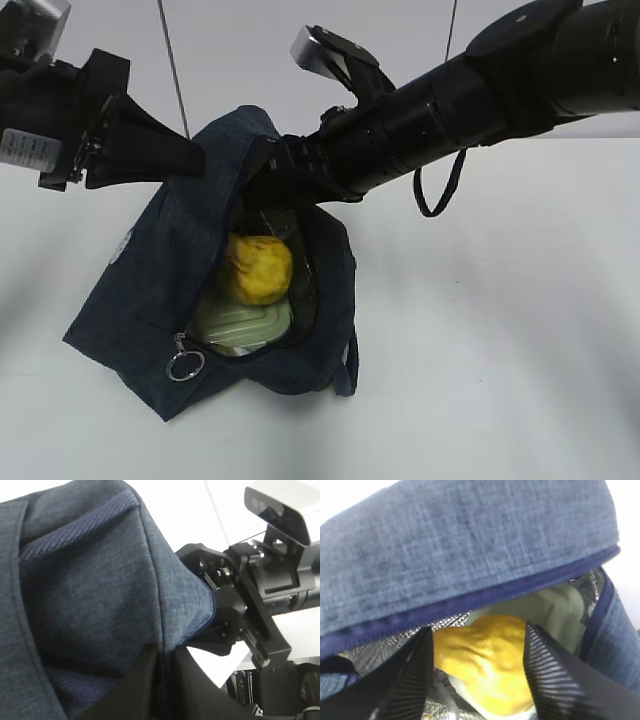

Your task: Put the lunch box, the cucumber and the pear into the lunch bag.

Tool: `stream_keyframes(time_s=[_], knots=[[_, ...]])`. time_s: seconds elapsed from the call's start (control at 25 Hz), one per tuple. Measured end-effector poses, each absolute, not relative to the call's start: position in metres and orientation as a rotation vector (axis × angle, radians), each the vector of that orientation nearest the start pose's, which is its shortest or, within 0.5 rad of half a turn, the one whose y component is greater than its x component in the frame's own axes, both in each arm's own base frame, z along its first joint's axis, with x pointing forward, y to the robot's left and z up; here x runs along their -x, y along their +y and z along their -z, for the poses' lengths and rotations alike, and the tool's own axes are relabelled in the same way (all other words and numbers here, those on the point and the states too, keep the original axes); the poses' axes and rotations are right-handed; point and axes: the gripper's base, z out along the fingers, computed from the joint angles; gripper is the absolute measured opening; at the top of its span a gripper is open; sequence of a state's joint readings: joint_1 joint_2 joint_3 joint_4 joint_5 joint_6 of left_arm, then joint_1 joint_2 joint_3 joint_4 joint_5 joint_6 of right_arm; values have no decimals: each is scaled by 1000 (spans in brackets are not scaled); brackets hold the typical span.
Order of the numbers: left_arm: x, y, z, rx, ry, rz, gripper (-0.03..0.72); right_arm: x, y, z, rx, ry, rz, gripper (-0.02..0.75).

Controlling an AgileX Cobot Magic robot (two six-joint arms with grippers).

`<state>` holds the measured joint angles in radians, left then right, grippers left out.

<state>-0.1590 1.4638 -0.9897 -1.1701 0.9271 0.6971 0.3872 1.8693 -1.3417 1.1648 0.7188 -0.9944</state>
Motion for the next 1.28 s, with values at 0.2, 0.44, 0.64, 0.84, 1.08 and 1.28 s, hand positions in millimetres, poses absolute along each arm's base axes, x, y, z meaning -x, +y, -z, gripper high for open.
stream_keyframes(time_s=[0.2,0.44,0.64,0.84,1.08,1.28], knots=[[-275,-110,-286,-269,2386,1177,18,-353,199,-253,767,2224,-954,463],[-279,-91,-282,-249,2411,1091,17,-339,184,-284,843,2206,-795,433],[-283,-75,-279,-233,2433,1003,17,-333,172,-283,794,2365,-673,429],[-284,-70,-274,-278,2463,893,17,-332,166,-278,739,2470,-603,428],[-286,-65,-271,-293,2471,793,17,-332,164,-277,650,2522,-600,428],[-286,-59,-267,-290,2517,697,17,-334,168,-265,619,2572,-592,425]])
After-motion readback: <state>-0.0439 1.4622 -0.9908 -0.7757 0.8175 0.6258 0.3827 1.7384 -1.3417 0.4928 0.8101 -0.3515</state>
